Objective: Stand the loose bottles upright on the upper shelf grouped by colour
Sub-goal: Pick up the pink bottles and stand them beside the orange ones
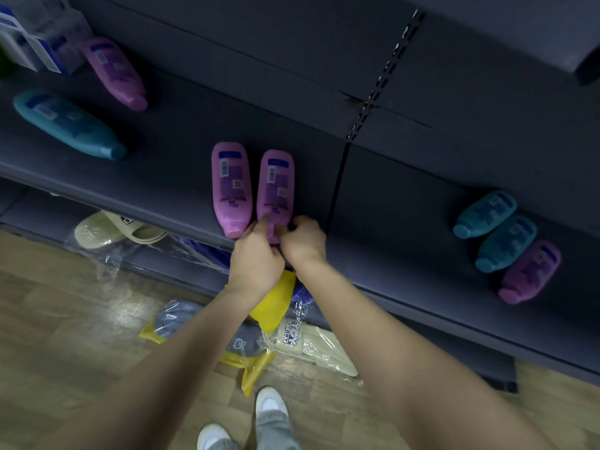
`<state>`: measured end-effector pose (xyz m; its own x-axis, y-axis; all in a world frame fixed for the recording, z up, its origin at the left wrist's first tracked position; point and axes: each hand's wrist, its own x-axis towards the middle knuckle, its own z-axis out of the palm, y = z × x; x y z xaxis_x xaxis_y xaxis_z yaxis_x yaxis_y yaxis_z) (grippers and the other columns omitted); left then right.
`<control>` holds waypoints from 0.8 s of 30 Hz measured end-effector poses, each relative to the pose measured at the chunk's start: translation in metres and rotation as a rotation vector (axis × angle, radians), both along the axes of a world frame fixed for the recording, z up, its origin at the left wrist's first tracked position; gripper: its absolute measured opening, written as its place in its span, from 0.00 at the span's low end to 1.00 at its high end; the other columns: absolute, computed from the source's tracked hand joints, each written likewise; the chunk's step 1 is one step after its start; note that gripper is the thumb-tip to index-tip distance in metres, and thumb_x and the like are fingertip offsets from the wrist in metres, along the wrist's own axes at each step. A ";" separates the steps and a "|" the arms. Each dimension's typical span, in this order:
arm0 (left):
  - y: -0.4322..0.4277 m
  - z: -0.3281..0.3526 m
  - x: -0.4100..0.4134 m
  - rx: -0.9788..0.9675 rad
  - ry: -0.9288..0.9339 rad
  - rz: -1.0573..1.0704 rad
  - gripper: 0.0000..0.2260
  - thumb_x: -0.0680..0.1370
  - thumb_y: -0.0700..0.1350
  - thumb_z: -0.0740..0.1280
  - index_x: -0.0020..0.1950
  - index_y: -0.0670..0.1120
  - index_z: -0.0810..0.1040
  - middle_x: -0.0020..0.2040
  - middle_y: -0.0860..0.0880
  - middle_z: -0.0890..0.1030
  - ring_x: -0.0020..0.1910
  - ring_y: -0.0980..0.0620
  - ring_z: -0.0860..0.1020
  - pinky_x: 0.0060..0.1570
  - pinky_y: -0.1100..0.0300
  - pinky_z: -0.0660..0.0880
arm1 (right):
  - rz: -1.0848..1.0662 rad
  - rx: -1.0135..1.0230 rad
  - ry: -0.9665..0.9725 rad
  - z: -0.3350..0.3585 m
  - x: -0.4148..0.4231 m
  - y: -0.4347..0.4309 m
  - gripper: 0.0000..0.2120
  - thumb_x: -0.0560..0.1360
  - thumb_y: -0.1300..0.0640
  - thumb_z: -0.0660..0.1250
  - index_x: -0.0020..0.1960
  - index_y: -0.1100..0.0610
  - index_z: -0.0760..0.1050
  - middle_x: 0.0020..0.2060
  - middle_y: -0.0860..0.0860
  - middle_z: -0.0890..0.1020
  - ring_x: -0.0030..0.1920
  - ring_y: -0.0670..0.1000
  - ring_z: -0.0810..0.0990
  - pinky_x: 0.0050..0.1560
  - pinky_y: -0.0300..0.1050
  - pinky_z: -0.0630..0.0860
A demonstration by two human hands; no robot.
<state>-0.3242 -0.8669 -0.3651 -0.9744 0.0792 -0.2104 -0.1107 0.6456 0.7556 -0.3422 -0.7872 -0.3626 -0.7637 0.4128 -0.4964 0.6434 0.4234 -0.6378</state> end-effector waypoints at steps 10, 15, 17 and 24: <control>0.000 -0.003 0.003 0.106 0.004 0.109 0.21 0.73 0.30 0.59 0.64 0.41 0.74 0.49 0.39 0.82 0.53 0.38 0.78 0.39 0.67 0.63 | -0.215 -0.251 -0.061 -0.005 -0.010 -0.008 0.14 0.70 0.55 0.71 0.49 0.63 0.76 0.51 0.63 0.81 0.51 0.62 0.82 0.51 0.58 0.80; 0.000 0.000 0.007 0.078 0.052 0.062 0.22 0.71 0.31 0.60 0.64 0.43 0.74 0.50 0.41 0.82 0.52 0.39 0.77 0.39 0.63 0.64 | -0.237 -0.356 -0.070 -0.003 -0.012 -0.007 0.10 0.72 0.56 0.69 0.36 0.58 0.73 0.43 0.60 0.82 0.45 0.59 0.83 0.48 0.55 0.81; -0.002 0.001 0.008 0.053 0.060 0.039 0.24 0.71 0.31 0.60 0.67 0.43 0.72 0.57 0.41 0.80 0.56 0.39 0.76 0.45 0.59 0.67 | -0.279 -0.421 -0.066 -0.002 -0.011 -0.006 0.11 0.73 0.57 0.69 0.35 0.59 0.72 0.35 0.57 0.80 0.38 0.57 0.81 0.44 0.52 0.80; -0.012 0.005 0.010 0.061 0.098 -0.020 0.28 0.71 0.30 0.62 0.71 0.42 0.68 0.65 0.43 0.73 0.63 0.45 0.73 0.58 0.57 0.70 | -0.427 -0.660 0.009 0.024 -0.005 -0.001 0.08 0.76 0.60 0.65 0.39 0.59 0.72 0.29 0.54 0.74 0.27 0.49 0.69 0.29 0.40 0.65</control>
<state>-0.3138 -0.8792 -0.3603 -0.9881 0.1088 -0.1088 -0.0221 0.5994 0.8001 -0.3477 -0.7887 -0.3383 -0.6106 0.2934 -0.7356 0.6589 -0.3271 -0.6774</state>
